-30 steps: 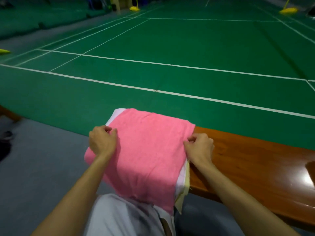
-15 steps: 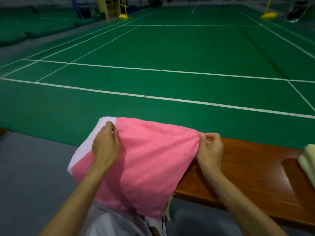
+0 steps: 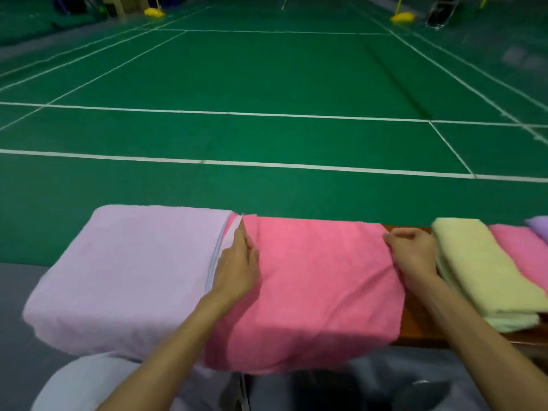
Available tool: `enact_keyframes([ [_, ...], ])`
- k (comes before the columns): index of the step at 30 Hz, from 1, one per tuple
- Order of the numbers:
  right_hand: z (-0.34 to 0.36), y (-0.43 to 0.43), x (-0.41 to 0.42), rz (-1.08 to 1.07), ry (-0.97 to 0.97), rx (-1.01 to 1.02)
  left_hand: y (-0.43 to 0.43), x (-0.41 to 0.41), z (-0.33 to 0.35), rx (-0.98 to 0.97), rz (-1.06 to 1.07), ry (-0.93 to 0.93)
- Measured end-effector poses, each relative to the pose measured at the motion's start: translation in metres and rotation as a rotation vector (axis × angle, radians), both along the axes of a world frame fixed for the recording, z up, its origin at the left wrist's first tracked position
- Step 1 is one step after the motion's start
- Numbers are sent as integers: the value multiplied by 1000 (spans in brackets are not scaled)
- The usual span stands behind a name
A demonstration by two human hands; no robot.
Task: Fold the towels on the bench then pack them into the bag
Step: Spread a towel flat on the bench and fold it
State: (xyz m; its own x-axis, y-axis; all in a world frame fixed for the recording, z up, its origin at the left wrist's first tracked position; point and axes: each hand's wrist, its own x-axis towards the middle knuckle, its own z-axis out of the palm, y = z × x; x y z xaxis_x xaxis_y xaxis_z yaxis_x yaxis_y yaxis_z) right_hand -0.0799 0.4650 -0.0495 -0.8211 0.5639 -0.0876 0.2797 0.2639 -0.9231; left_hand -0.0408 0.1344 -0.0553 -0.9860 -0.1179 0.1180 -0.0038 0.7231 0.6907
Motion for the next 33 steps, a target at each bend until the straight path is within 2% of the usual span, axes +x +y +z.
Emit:
enact_keyframes([
  [2, 3, 11, 11, 88, 19, 40, 12, 2, -5, -9, 10, 11],
  [5, 11, 17, 16, 170, 77, 163, 19, 5, -5, -20, -84, 13],
  [6, 12, 18, 17, 189, 66, 245, 20, 4, -4, -24, -102, -9],
  [8, 15, 18, 22, 241, -35, 536, 22, 6, 1, -66, -80, -60],
  [10, 16, 11, 32, 265, -89, 833, 24, 9, 2, -296, -16, -42],
  [12, 10, -4, 44, 357, -16, 972, 28, 8, 3, -493, -9, 50],
  [16, -13, -44, 56, 835, -113, 1014, 45, 2, -9, -546, -306, 40],
  [18, -26, -52, 58, 922, -131, 1040, 48, 0, -23, -583, -363, -44],
  [28, -31, 5, 53, 740, -206, 1133, 17, -7, -36, -600, -210, -97],
  [33, -31, 5, 55, 688, -174, 1065, 25, -3, -27, -505, -218, -125],
])
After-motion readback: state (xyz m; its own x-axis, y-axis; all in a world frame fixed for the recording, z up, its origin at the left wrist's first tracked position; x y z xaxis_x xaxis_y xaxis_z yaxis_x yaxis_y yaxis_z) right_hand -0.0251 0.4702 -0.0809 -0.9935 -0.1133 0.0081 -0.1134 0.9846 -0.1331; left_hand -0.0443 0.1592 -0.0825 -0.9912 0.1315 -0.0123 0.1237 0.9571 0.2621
